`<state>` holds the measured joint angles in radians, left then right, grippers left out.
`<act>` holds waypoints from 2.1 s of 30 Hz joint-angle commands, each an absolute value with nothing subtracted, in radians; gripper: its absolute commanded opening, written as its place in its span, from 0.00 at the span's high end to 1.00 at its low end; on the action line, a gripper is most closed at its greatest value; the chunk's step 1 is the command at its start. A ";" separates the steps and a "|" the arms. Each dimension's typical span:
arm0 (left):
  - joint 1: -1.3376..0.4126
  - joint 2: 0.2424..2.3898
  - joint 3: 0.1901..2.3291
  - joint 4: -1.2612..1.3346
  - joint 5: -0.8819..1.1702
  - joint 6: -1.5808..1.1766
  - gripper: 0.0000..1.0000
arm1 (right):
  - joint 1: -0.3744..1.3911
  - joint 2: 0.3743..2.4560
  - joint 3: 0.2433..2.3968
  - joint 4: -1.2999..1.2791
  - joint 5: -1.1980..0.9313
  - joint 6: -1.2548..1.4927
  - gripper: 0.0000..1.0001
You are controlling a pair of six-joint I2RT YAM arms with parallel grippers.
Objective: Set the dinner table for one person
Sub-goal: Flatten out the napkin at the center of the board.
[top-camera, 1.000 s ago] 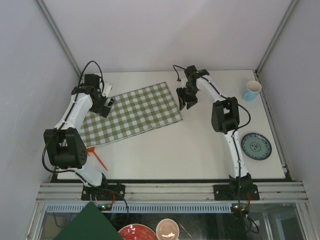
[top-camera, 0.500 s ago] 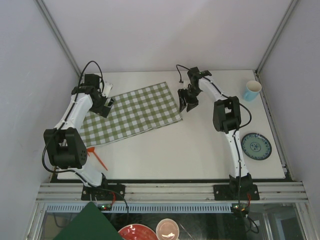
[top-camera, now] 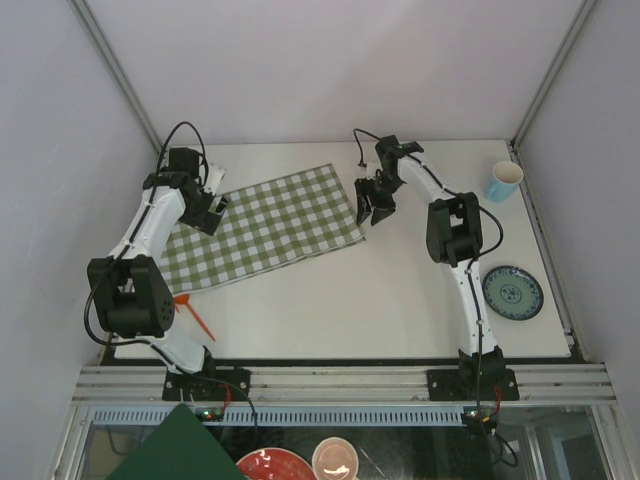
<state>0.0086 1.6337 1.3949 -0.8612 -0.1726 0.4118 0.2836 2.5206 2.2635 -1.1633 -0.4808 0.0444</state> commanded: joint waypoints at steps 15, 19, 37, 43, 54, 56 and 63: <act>0.003 1.591 1.378 -0.842 -0.179 0.422 0.00 | 0.340 2.524 2.260 -1.130 -0.619 0.072 0.51; 0.003 1.587 1.378 -0.841 -0.174 0.423 0.00 | 0.362 2.526 2.249 -1.121 -0.649 0.068 0.53; 0.003 1.576 1.370 -0.839 -0.172 0.424 0.00 | 0.385 2.504 2.244 -1.153 -0.553 0.026 1.00; 0.003 1.569 1.362 -0.833 -0.173 0.424 0.00 | 0.376 2.440 2.218 -1.121 -0.476 0.025 1.00; 0.003 1.555 1.369 -0.839 -0.174 0.425 0.00 | 0.292 2.354 2.110 -1.122 -0.437 0.015 1.00; 0.003 1.555 1.372 -0.841 -0.173 0.425 0.00 | 0.273 2.336 2.073 -1.116 -0.440 0.018 1.00; 0.003 1.560 1.376 -0.843 -0.179 0.426 0.00 | 0.223 2.292 2.007 -1.106 -0.447 0.016 1.00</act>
